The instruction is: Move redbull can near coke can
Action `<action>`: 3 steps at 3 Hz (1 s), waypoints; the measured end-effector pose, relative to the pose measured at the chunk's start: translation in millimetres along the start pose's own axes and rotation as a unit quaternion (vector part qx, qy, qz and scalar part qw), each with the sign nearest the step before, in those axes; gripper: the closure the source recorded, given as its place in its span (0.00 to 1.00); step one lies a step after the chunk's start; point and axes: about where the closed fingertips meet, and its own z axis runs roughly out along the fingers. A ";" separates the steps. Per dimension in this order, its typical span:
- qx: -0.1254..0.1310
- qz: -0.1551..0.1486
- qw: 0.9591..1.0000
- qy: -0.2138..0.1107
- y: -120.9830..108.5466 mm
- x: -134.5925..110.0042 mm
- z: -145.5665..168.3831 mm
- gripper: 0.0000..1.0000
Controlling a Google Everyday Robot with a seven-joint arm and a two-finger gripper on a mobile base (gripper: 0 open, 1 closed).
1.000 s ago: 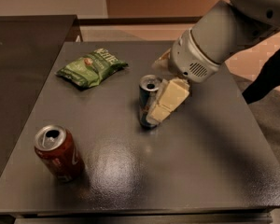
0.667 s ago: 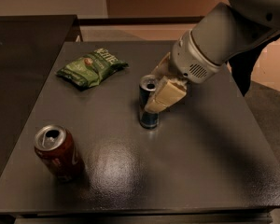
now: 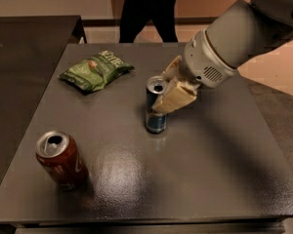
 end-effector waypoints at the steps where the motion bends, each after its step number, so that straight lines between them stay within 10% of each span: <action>1: -0.013 -0.023 1.000 -0.014 22.6 -17.0 -9.4 1.00; 3: -0.068 -0.096 0.993 -0.024 88.7 -50.1 -12.6 1.00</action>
Offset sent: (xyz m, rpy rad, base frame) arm -0.0953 0.0397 0.0381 0.0341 -0.0141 0.2636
